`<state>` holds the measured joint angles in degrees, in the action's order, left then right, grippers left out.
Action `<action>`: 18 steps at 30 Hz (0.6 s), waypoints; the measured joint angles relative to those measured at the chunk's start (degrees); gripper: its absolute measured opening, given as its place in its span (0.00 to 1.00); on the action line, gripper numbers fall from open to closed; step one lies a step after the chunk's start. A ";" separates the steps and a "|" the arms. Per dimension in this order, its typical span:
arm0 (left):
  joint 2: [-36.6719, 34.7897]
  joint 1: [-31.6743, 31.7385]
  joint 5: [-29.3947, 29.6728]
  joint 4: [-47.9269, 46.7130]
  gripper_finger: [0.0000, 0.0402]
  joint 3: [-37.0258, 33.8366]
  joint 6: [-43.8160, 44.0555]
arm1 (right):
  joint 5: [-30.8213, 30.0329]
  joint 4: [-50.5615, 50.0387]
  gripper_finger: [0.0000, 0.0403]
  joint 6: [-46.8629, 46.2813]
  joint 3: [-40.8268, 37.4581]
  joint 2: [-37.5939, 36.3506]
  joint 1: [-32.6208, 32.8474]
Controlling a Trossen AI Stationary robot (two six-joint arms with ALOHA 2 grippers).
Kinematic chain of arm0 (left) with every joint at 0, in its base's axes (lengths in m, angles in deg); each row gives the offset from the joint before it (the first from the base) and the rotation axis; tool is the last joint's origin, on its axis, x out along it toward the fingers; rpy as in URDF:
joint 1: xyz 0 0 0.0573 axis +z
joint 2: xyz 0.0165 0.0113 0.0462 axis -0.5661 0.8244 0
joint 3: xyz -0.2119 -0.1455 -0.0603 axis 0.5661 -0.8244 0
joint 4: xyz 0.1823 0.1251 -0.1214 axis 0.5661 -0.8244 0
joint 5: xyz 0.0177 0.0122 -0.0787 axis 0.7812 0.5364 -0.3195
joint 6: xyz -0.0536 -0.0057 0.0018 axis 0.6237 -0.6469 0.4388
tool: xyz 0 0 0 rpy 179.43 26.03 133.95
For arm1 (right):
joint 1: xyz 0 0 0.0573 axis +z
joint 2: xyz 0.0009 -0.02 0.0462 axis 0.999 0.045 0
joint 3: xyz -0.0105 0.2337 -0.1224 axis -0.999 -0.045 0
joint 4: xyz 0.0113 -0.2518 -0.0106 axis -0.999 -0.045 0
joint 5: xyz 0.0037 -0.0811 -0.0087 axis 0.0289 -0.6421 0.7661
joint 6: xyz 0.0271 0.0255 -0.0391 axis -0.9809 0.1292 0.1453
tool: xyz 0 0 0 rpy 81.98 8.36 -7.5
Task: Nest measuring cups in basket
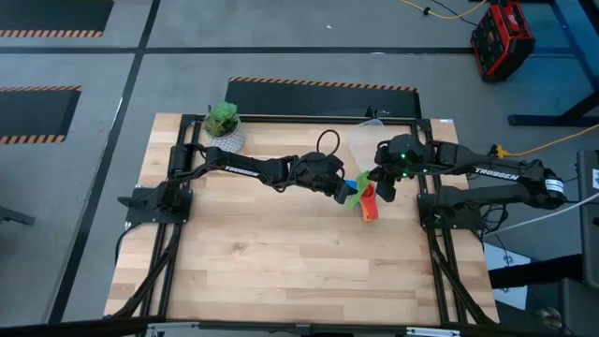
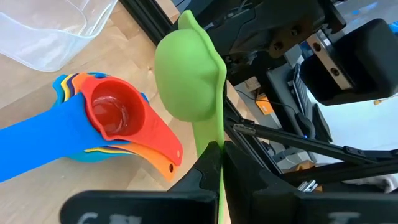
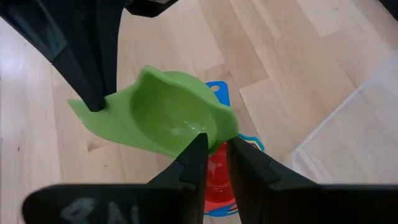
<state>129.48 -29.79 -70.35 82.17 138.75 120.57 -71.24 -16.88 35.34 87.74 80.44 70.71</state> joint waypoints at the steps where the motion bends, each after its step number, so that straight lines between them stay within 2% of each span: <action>1: 0.00 0.00 -0.01 0.00 0.00 0.00 -0.02 | 0.00 0.08 0.15 0.02 -0.02 0.03 0.00; 13: 0.00 0.00 0.01 -0.07 0.00 0.00 0.00 | -0.02 0.17 0.15 0.27 -0.02 -0.02 0.00; 18: 0.00 0.00 -0.01 -0.34 0.00 0.00 -0.02 | 0.00 0.52 0.07 0.18 0.00 -0.04 0.00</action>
<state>129.48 -29.79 -70.36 81.83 138.75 120.55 -71.24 -16.36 35.52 87.74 80.40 70.71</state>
